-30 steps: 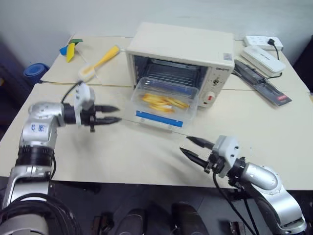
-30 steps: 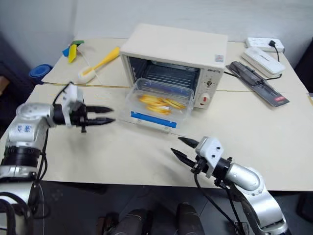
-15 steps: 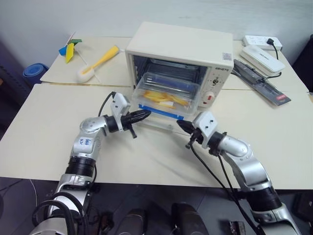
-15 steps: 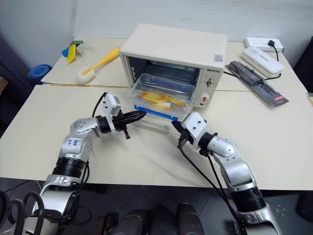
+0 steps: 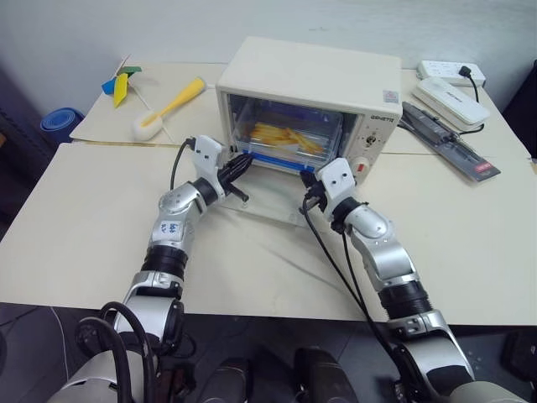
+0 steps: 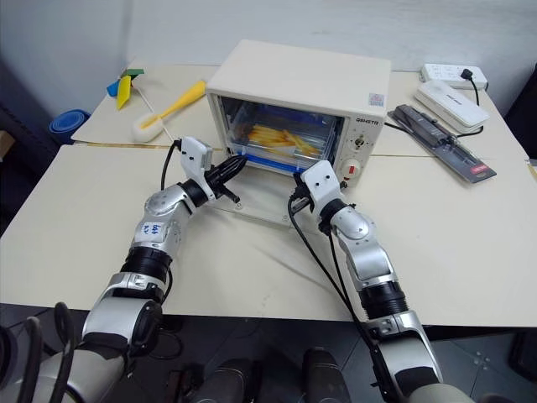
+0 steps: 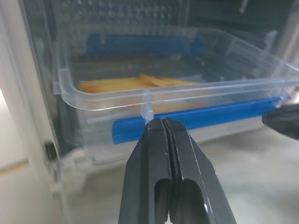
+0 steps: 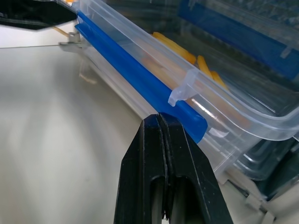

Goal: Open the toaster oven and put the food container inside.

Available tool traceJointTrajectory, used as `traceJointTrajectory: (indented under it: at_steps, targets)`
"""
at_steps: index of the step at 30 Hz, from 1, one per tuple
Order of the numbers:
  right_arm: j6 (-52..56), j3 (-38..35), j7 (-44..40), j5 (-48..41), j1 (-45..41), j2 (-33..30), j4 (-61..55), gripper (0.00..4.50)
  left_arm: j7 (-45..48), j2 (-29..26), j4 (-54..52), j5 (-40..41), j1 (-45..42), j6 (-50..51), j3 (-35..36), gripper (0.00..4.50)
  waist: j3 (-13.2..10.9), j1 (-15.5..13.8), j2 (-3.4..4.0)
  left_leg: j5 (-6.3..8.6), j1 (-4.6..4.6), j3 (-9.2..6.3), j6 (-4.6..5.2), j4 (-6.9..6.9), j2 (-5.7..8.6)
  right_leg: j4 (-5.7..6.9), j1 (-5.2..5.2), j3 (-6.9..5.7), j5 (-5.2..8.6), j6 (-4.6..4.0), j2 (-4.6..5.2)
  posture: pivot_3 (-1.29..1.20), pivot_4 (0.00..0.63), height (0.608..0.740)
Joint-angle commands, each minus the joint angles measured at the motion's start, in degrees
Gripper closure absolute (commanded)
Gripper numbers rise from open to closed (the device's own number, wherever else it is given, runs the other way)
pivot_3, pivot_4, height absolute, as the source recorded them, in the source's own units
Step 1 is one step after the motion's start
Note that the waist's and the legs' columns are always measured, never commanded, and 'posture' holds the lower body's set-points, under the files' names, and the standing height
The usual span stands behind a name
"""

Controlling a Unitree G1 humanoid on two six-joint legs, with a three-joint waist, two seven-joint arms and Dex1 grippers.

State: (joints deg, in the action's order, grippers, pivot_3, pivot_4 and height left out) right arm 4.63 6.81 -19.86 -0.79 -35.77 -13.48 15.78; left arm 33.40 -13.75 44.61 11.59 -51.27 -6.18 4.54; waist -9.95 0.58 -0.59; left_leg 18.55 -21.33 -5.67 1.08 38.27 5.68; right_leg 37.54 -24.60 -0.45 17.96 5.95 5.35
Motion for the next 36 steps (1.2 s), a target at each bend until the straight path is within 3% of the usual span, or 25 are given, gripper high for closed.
traceJointTrajectory:
  at_steps: [1,5,8,11,15,18,21,27,36]
  targets:
    - [-2.4,-2.12,0.04,-0.39,-0.98,-0.55,-0.32,4.5,2.12,-1.69,1.53,-2.23,-1.41,-5.85,-0.78,4.48,0.0,0.33,0.0,0.0,0.0,0.0,0.0,-0.02,0.0,0.0,0.0,0.0,0.0,0.0,0.0,0.0,0.15,0.74]
    - [-0.02,-3.14,-4.78,-3.93,3.35,-2.43,-8.3,4.5,8.88,-4.57,-2.79,1.21,1.43,-4.41,0.86,4.48,0.0,1.08,0.0,0.0,0.0,-0.01,0.0,-0.05,-0.01,0.03,-0.02,-0.01,0.0,0.0,0.01,0.0,0.15,0.74]
    - [4.41,-5.54,-11.24,-10.36,9.49,-6.69,-19.64,4.5,18.56,-10.06,-11.26,6.24,6.6,0.66,2.09,3.88,0.0,1.59,0.01,0.01,0.0,-0.01,-0.01,-0.12,-0.04,0.01,-0.12,0.0,0.0,0.0,0.0,0.0,0.15,0.74]
    - [6.97,-8.14,-17.64,-14.25,15.13,-13.12,-24.9,4.5,26.66,-17.1,-17.95,10.47,11.63,6.07,3.75,2.96,0.0,1.79,0.02,0.01,-0.02,-0.01,0.0,-0.16,-0.04,0.01,-0.17,0.03,0.0,0.0,-0.01,0.0,0.15,0.74]
    - [3.72,-7.46,-26.61,-13.6,20.23,-20.86,-19.25,4.5,38.58,-26.53,-26.1,18.66,18.89,15.72,7.15,1.72,0.0,1.37,0.01,0.02,0.05,-0.03,0.01,-0.12,-0.06,-0.06,-0.02,0.04,0.0,0.0,-0.02,0.0,0.15,0.74]
    - [-1.7,-4.87,-29.5,-11.2,19.86,-20.5,-11.35,4.5,47.06,-33.04,-31.46,21.15,22.54,19.01,7.21,0.82,-0.01,1.01,0.03,0.03,0.15,-0.02,0.02,-0.1,-0.05,-0.23,0.07,0.07,0.0,-0.01,-0.01,0.0,0.15,0.74]
    - [-3.43,-3.97,-30.87,-11.47,18.21,-18.5,-7.44,4.5,49.57,-36.31,-33.81,21.49,24.33,19.11,8.77,0.01,-0.01,0.89,0.07,0.02,0.14,-0.03,0.02,-0.09,-0.05,-0.28,0.08,0.08,0.01,-0.01,0.0,0.0,0.15,0.74]
    - [-4.91,-4.35,-33.83,-14.96,15.2,-14.11,-6.67,4.5,45.68,-36.61,-32.33,22.37,25.63,20.91,13.0,0.01,-0.01,1.02,0.08,0.03,0.15,-0.03,0.01,-0.13,-0.08,-0.3,0.05,0.04,0.01,-0.01,-0.01,0.0,0.15,0.74]
    - [-0.29,-15.06,-27.49,-31.78,10.3,-5.9,-17.32,4.5,34.7,-31.42,-33.99,19.49,35.89,13.14,19.56,0.01,-0.04,0.95,0.13,0.04,0.13,-0.04,0.0,-0.13,-0.11,-0.14,0.04,0.03,0.0,-0.02,-0.03,0.0,0.15,0.74]
